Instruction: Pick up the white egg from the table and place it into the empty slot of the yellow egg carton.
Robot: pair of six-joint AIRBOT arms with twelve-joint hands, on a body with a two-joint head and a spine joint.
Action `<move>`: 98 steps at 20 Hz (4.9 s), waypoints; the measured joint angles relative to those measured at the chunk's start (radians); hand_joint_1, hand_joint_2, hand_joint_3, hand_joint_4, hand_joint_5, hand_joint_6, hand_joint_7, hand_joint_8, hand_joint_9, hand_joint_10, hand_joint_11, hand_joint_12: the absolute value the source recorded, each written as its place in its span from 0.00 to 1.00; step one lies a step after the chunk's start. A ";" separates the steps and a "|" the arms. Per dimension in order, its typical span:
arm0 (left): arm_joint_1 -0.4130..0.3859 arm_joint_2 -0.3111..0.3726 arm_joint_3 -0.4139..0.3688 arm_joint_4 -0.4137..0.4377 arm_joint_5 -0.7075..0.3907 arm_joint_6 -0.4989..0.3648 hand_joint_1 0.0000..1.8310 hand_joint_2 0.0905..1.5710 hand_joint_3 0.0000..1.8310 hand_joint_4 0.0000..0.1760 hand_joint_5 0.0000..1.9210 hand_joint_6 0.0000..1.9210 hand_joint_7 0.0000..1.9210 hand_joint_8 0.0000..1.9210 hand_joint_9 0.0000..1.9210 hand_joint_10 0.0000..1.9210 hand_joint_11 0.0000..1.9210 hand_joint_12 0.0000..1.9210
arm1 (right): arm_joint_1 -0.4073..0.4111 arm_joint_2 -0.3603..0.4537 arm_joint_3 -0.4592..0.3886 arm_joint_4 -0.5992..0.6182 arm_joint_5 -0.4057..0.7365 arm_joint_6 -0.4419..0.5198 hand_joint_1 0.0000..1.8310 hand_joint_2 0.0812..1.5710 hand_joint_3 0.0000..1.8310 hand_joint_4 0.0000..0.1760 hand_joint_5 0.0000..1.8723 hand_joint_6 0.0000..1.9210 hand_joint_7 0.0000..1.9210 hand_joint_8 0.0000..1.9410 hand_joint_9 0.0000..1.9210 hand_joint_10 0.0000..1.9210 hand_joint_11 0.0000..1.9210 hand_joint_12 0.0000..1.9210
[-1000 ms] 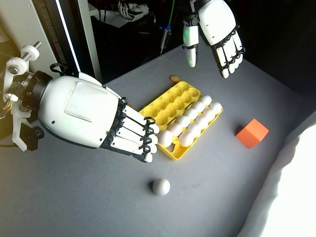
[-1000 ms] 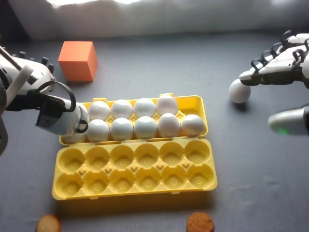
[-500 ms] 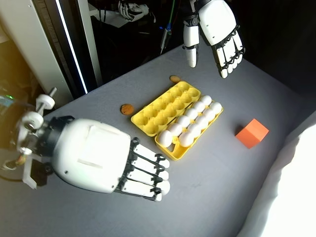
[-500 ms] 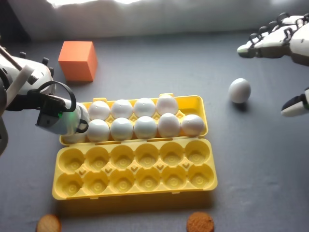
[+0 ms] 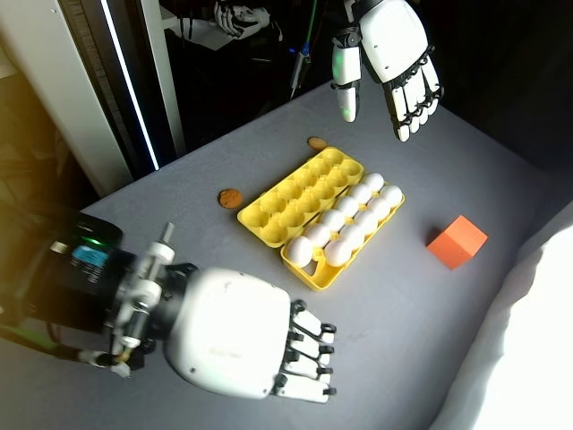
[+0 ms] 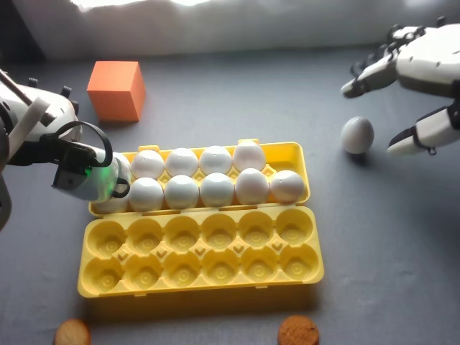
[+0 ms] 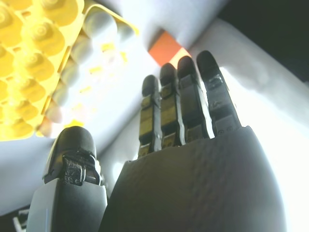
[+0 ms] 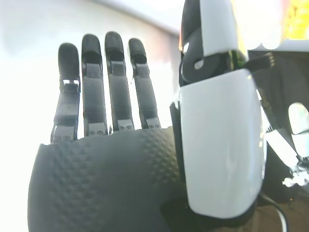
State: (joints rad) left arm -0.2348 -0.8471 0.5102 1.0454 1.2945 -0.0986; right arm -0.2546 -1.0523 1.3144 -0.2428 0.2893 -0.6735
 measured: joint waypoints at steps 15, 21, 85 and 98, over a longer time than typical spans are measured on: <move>0.000 0.000 0.000 0.000 0.000 0.000 0.00 0.83 0.00 0.00 0.16 0.00 0.18 0.00 0.15 0.00 0.00 0.32 | -0.037 -0.165 0.169 0.068 0.028 0.000 0.62 0.58 0.00 0.00 0.34 0.03 0.37 0.03 0.33 0.10 0.01 0.70; 0.000 0.000 0.000 0.001 -0.001 0.000 0.00 0.84 0.00 0.00 0.16 0.00 0.17 0.00 0.15 0.00 0.00 0.32 | -0.062 -0.194 0.209 0.093 0.034 -0.001 0.63 0.59 0.00 0.00 0.36 0.02 0.39 0.01 0.33 0.15 0.05 0.70; 0.000 0.000 0.000 0.001 0.000 0.000 0.00 0.85 0.00 0.00 0.19 0.00 0.24 0.00 0.23 0.00 0.00 0.46 | -0.023 -0.282 0.200 -0.248 0.233 0.231 0.75 0.69 0.00 0.00 0.55 0.45 0.51 0.54 0.42 0.66 0.21 0.66; 0.000 0.000 0.000 0.001 0.000 0.000 0.00 0.85 0.00 0.00 0.20 0.00 0.25 0.00 0.24 0.00 0.00 0.48 | -0.025 -0.280 0.196 -0.255 0.222 0.205 0.58 0.63 0.00 0.00 0.36 0.06 0.39 0.00 0.33 0.13 0.06 0.67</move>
State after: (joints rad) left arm -0.2348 -0.8471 0.5102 1.0462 1.2949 -0.0990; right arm -0.2798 -1.3319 1.5101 -0.4980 0.5114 -0.4686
